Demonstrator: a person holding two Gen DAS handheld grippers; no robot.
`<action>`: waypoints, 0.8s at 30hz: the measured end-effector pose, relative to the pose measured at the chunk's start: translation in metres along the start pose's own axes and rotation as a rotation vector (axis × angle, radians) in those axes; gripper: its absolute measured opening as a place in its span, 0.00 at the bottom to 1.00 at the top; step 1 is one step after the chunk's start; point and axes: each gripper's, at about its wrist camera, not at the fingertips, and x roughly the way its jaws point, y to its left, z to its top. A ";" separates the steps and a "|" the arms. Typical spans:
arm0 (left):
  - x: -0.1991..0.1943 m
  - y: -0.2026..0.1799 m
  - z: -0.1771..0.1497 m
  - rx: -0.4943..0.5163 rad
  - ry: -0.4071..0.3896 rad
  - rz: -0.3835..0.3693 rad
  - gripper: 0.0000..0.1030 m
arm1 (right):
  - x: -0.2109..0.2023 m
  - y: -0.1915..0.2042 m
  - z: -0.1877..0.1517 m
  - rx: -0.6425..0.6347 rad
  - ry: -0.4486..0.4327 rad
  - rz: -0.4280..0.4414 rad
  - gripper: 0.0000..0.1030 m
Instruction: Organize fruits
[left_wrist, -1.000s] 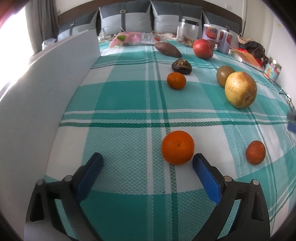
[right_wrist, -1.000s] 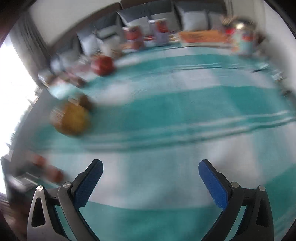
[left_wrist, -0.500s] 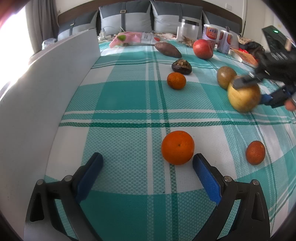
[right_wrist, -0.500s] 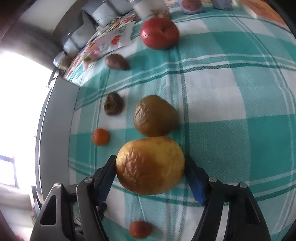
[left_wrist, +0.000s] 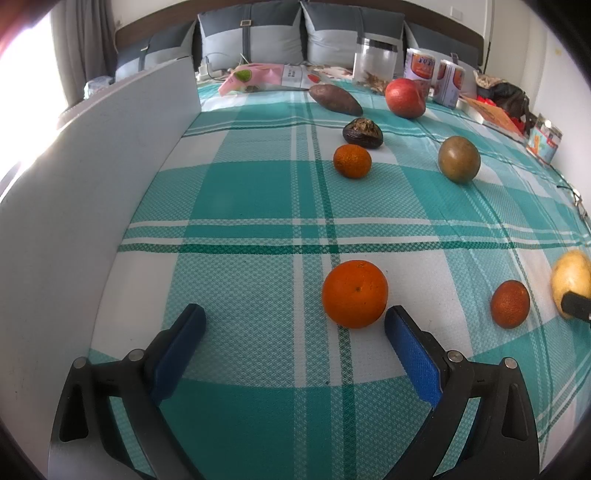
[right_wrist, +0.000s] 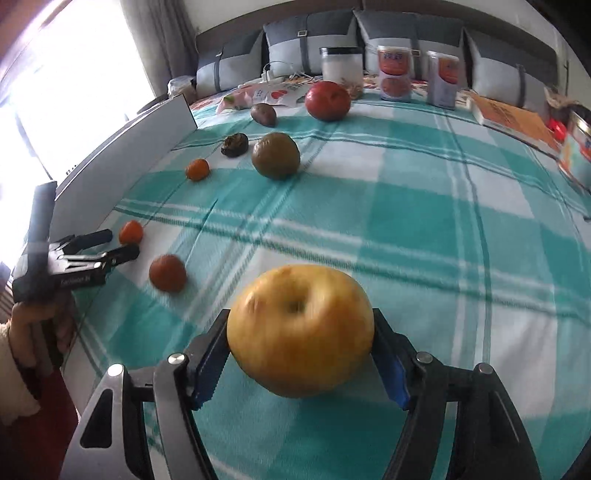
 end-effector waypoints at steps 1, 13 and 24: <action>0.000 0.000 0.000 0.000 0.000 0.000 0.96 | -0.002 0.000 -0.002 0.006 -0.013 -0.005 0.69; 0.000 0.000 0.000 0.000 0.000 0.003 0.96 | 0.011 0.025 -0.020 -0.077 0.019 -0.177 1.00; 0.000 0.000 0.000 0.000 0.000 0.002 0.96 | 0.011 0.023 -0.021 -0.061 0.008 -0.175 1.00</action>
